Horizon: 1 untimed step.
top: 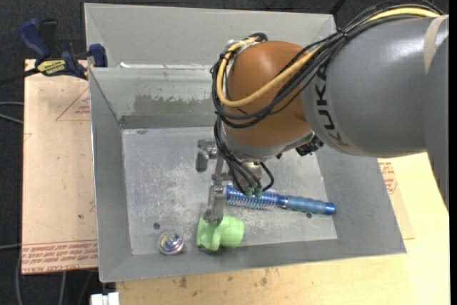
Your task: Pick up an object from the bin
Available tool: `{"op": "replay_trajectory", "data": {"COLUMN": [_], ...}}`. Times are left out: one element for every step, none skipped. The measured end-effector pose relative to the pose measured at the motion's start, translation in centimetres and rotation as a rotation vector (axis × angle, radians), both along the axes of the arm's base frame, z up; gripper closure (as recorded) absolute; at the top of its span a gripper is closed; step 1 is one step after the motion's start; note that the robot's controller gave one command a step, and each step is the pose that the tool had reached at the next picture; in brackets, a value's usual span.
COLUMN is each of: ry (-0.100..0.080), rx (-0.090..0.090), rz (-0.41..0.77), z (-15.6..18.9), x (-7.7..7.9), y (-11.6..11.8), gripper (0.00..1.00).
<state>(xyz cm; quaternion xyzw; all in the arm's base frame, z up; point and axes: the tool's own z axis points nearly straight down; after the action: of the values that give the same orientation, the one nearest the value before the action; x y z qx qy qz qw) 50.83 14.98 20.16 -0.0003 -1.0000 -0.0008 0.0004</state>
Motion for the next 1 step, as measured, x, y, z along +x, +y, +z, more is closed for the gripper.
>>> {"op": "replay_trajectory", "data": {"ry": [0.006], "rx": [-0.002], "rz": [0.234], "z": [-10.53], "x": [-2.16], "y": [-5.56], "gripper": [0.0]}}
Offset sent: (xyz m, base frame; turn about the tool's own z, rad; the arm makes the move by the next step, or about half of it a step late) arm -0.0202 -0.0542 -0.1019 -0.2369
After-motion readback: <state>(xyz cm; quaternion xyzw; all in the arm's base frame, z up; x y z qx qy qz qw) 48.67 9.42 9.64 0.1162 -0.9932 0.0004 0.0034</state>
